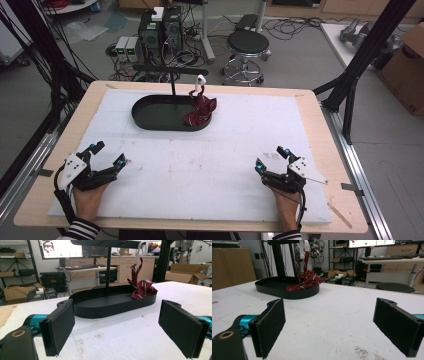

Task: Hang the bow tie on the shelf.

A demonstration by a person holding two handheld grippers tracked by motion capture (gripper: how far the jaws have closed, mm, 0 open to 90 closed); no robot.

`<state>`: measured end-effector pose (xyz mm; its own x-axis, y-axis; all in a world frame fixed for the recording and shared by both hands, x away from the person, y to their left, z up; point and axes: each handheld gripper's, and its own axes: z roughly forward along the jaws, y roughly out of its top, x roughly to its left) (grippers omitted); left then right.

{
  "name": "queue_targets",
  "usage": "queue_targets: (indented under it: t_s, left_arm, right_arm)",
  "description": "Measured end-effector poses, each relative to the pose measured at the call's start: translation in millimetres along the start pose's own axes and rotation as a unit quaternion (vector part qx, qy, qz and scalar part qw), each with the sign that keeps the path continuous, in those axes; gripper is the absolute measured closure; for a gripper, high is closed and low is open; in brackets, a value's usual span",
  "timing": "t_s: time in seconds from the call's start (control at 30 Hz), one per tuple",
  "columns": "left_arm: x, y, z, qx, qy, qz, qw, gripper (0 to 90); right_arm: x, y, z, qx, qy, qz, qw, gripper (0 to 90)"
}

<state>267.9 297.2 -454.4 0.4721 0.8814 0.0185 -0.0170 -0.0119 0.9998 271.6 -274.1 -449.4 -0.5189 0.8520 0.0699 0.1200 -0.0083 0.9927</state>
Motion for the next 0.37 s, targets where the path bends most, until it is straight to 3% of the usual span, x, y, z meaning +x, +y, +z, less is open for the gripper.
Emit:
queue_targets:
  t_s: [0.17,0.27,0.37]
  left_arm:
    - [-0.1,0.2,0.8,0.003,-0.001,0.000,1.0000,14.1]
    - [-0.6,0.1,0.5,0.002,0.000,0.001,1.0000,14.1]
    - [-0.6,0.1,0.7,0.002,0.000,0.000,1.0000,14.1]
  right_arm:
    - [-1.5,-1.8,0.1,0.006,-0.009,0.017,0.9998,9.8]
    - [1.2,-2.6,-0.7,-0.001,-0.018,0.002,0.9998,9.8]
    - [3.2,-2.9,-0.5,-0.001,-0.013,-0.015,0.9998,9.8]
